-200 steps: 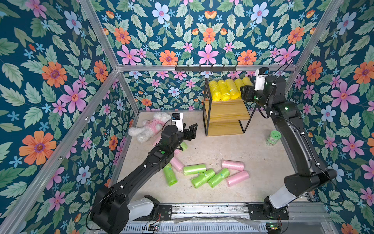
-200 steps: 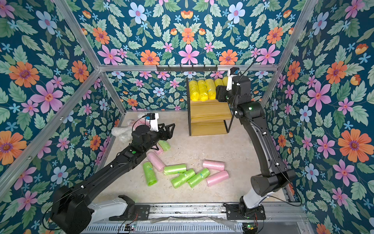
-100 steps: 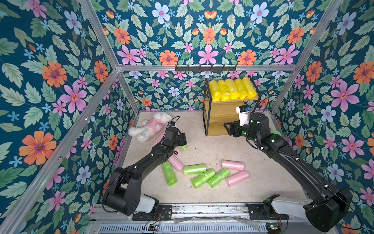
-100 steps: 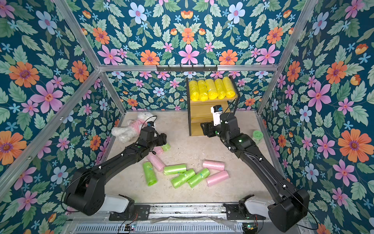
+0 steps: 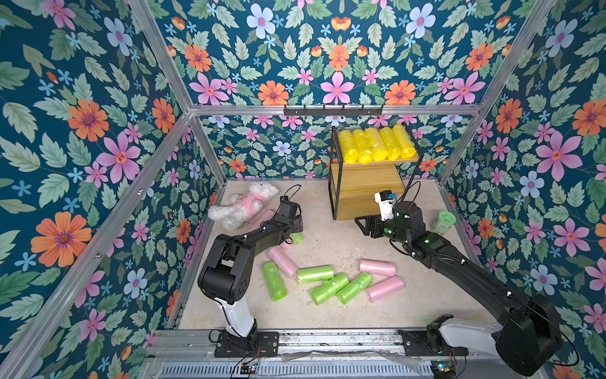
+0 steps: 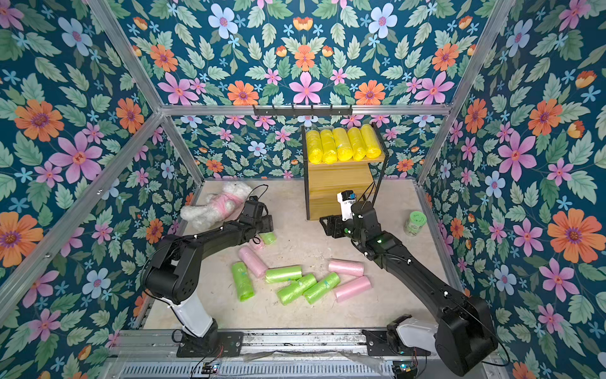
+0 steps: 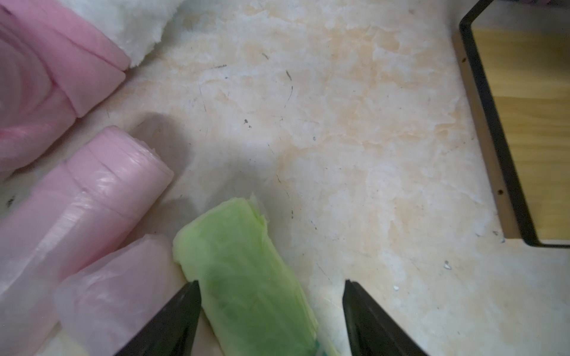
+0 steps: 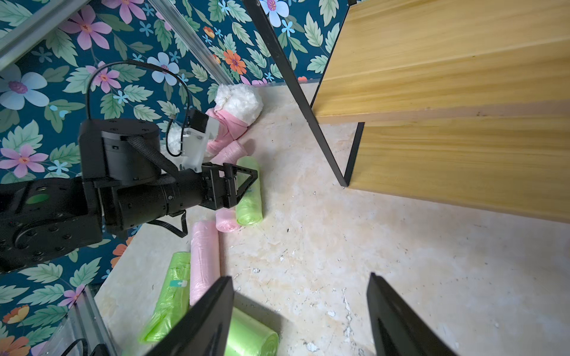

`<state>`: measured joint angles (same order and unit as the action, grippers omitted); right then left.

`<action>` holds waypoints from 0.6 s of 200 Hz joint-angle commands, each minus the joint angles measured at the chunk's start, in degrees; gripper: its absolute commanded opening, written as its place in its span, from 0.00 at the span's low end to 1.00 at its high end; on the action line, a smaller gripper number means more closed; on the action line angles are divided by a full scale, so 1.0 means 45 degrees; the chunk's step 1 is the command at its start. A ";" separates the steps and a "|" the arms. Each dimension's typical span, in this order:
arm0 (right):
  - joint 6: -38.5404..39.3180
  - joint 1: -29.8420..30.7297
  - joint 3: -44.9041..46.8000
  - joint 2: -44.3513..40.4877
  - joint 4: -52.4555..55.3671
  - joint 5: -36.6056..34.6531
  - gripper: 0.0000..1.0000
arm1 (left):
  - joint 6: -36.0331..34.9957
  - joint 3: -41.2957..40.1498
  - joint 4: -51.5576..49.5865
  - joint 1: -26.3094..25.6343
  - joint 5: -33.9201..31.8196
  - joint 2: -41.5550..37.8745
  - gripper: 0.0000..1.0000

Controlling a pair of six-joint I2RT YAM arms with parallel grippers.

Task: Sort the rolls of trash bags by color and place them on the shelf
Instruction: Pick up the roll of trash bags from the center of the board.

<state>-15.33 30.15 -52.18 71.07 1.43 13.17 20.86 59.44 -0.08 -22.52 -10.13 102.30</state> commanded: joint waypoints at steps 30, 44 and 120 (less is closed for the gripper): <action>-0.0274 0.0011 0.0208 0.0123 -0.0863 -0.0072 0.73 | -0.0426 0.0532 -0.0038 -0.0275 0.1528 0.0486 0.75; -0.0313 0.0000 0.0267 0.0179 -0.0914 -0.0075 0.73 | -0.0551 0.0741 -0.0191 -0.0419 0.1598 0.0546 0.75; -0.0411 0.0009 0.0414 0.0418 -0.1079 -0.0085 0.73 | -0.1636 0.1844 -0.1821 -0.0469 -0.0624 0.1402 0.82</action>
<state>-16.84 30.15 -50.39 72.38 -1.39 13.15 16.05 66.57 -4.86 -24.62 -9.17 107.46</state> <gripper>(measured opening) 0.733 0.813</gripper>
